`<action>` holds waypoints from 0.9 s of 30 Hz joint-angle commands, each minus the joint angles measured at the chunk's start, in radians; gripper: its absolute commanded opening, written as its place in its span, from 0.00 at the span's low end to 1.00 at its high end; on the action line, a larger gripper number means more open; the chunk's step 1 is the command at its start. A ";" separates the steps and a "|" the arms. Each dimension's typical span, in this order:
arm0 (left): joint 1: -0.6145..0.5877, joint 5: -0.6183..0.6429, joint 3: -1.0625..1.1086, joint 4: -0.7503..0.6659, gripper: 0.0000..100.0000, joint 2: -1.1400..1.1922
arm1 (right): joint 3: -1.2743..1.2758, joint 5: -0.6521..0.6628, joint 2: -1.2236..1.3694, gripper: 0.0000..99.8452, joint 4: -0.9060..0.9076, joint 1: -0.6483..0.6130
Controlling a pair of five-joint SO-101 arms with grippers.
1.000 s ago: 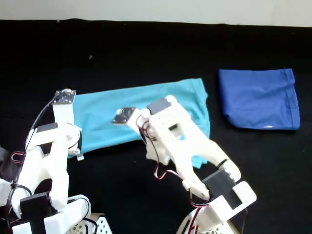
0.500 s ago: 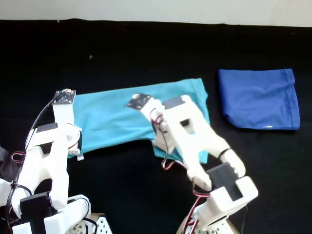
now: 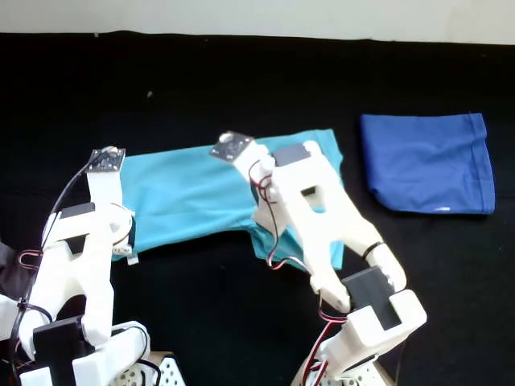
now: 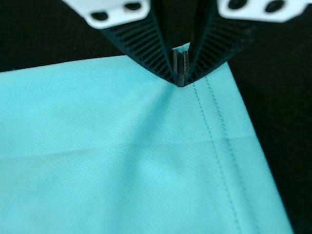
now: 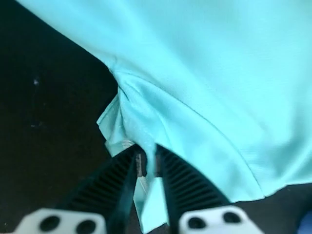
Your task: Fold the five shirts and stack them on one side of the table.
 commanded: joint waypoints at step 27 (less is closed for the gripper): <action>0.018 0.005 0.004 -0.029 0.01 0.001 | -0.038 -0.057 -0.117 0.31 0.239 -0.209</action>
